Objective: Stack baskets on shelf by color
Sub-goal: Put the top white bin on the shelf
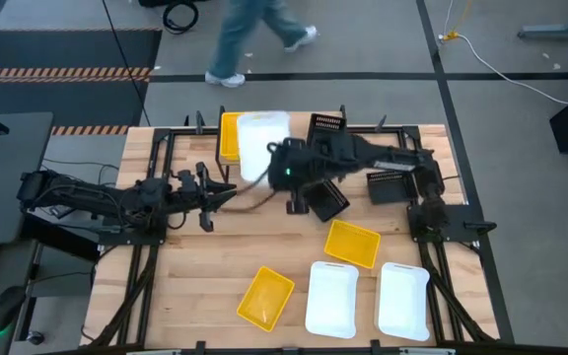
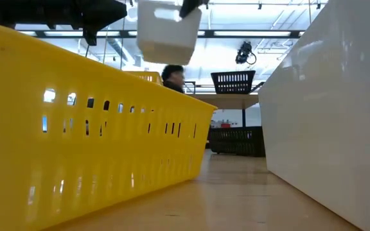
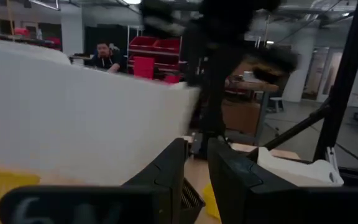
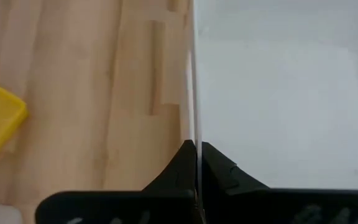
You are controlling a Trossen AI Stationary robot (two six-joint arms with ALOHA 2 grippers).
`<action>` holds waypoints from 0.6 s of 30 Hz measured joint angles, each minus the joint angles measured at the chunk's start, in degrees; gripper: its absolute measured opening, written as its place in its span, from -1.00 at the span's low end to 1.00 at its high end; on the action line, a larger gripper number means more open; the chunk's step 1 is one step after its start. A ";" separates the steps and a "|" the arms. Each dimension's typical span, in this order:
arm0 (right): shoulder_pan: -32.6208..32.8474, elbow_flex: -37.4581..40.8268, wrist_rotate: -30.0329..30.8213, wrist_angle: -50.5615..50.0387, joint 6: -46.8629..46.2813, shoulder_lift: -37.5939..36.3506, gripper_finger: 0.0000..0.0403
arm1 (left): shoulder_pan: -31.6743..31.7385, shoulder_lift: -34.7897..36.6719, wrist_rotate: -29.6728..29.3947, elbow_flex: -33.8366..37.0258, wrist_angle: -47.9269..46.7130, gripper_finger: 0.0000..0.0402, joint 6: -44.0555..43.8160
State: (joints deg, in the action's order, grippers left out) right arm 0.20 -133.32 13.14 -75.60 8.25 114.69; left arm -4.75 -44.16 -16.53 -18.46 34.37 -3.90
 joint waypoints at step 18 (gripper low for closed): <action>-12.46 0.31 -7.13 -2.90 1.94 -0.07 -0.97 | 0.00 0.00 -0.09 0.00 -0.24 -0.61 0.07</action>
State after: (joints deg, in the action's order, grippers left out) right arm -12.26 -133.01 6.01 -78.50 10.19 114.63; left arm -4.75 -44.16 -16.62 -18.46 34.13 -3.84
